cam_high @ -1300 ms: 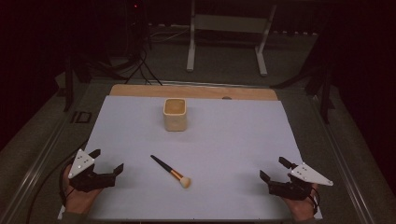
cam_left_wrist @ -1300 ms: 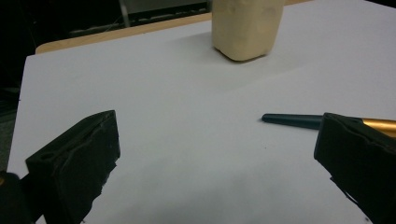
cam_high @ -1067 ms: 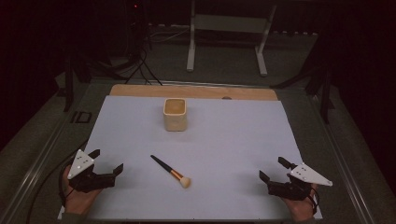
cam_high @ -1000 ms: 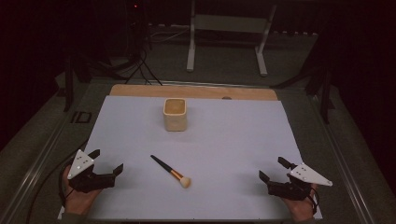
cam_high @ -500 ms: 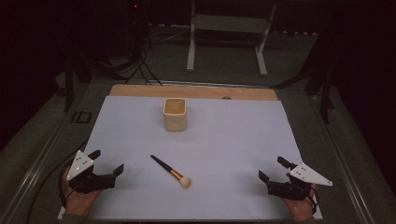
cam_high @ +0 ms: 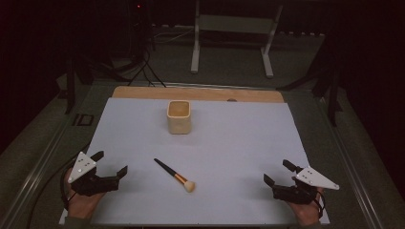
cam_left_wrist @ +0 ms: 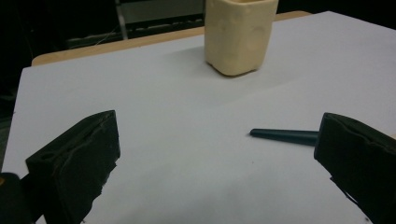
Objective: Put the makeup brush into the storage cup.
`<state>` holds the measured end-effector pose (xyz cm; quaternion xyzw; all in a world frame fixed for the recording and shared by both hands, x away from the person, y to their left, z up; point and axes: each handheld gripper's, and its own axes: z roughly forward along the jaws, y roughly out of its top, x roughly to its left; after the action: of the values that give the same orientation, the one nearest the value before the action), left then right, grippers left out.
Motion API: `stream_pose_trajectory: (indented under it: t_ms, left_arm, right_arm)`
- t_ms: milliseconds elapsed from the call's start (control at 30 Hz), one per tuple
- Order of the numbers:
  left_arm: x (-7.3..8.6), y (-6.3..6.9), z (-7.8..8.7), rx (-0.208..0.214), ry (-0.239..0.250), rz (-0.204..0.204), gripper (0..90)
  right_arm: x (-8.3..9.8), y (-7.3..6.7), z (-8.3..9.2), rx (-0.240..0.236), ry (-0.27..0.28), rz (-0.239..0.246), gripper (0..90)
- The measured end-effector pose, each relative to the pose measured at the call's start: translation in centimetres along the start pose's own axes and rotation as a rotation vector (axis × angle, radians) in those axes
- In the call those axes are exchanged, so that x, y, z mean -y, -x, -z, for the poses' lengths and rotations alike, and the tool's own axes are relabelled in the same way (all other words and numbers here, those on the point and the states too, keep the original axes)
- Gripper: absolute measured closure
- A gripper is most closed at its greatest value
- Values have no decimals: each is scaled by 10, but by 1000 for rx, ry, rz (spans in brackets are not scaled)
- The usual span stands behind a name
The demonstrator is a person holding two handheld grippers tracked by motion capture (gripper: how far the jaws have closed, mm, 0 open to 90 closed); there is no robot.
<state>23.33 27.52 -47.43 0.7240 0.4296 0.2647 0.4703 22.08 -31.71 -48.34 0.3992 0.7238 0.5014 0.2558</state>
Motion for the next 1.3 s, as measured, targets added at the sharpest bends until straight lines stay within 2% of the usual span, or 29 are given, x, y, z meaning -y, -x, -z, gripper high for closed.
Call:
stream_pose_trajectory:
  t_ms: [367, 733, 1300]
  left_arm:
    - [-8, 4, -2, 27, 16, -7, 15]
    - [-14, 6, -6, 44, 15, -31, 15]
    - [-31, 21, -27, 115, 20, -63, 15]
  right_arm:
    - [-1, -1, 0, -6, 0, 4, 89]
    - [-2, -3, 0, -9, 4, 9, 89]
    - [-3, -4, 1, -17, 12, 16, 89]
